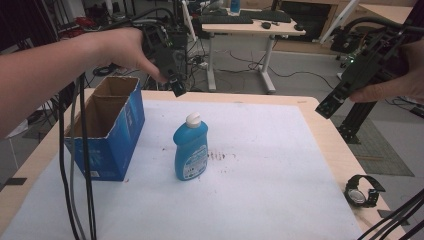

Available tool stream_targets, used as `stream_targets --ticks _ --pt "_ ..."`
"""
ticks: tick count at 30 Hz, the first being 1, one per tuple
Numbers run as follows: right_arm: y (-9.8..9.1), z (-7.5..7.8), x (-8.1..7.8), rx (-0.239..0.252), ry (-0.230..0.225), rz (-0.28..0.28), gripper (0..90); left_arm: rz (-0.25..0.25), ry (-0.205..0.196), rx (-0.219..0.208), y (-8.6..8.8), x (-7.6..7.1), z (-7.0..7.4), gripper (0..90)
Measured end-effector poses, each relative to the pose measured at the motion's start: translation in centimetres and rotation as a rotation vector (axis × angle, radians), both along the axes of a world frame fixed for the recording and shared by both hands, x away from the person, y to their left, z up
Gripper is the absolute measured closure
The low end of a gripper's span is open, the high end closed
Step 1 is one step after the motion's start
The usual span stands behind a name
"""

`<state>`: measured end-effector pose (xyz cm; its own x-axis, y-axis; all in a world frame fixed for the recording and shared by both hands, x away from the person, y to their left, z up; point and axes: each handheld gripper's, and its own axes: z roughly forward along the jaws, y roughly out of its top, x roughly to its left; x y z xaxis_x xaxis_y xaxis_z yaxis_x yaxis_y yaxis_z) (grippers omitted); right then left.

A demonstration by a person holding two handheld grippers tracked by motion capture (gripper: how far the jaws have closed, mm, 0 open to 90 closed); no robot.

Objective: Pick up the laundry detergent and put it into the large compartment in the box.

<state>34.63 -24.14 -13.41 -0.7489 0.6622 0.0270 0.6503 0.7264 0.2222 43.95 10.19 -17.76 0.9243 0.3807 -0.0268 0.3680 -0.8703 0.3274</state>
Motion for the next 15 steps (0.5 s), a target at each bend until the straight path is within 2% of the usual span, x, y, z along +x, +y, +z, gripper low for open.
stream_targets --ticks 9,15 --pt "0.0 -0.2 0.0 0.007 0.0 0.006 9.7 0.001 0.018 0.015 -0.3 -1.2 -0.4 19.2" --pt "-0.1 -0.4 0.0 0.007 0.0 0.004 9.7 0.002 0.024 0.03 -1.3 -2.0 -1.1 19.1"
